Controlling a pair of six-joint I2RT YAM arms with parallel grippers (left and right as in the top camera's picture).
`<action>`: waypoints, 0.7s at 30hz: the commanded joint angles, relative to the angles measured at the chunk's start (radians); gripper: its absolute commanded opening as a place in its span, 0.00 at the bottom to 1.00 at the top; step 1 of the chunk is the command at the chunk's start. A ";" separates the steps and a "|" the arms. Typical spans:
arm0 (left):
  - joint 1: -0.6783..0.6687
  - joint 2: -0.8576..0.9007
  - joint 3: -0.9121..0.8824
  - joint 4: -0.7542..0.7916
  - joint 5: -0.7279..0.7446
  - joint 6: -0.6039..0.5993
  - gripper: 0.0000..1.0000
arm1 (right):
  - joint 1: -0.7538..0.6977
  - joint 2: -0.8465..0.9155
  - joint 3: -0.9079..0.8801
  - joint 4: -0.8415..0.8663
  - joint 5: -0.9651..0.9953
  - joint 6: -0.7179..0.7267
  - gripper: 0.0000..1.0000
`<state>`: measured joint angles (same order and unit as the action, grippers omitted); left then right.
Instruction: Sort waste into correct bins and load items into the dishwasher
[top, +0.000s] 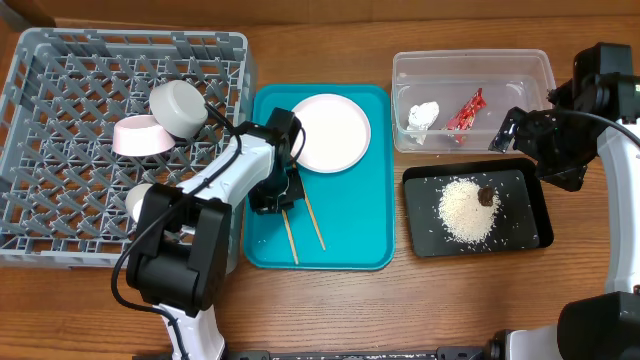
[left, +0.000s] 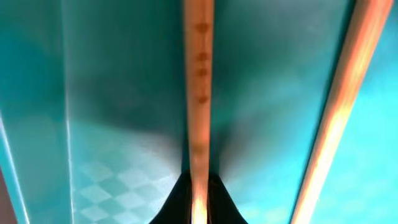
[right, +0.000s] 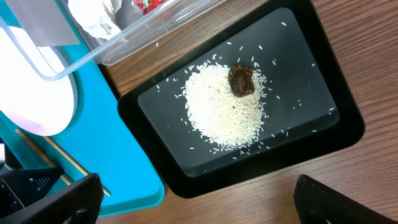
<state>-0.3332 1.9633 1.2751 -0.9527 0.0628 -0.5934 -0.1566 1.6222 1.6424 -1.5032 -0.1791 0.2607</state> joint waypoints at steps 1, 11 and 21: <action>0.000 0.030 -0.003 -0.015 -0.018 0.006 0.04 | -0.002 -0.016 0.002 0.005 0.003 -0.001 1.00; 0.000 -0.091 0.170 -0.137 -0.041 0.090 0.04 | -0.002 -0.016 0.002 0.005 0.003 -0.001 1.00; 0.115 -0.286 0.335 -0.263 -0.222 0.309 0.04 | -0.002 -0.016 0.002 0.005 0.003 -0.003 1.00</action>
<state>-0.2687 1.7142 1.5932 -1.2064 -0.0738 -0.4038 -0.1566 1.6222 1.6424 -1.5028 -0.1791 0.2607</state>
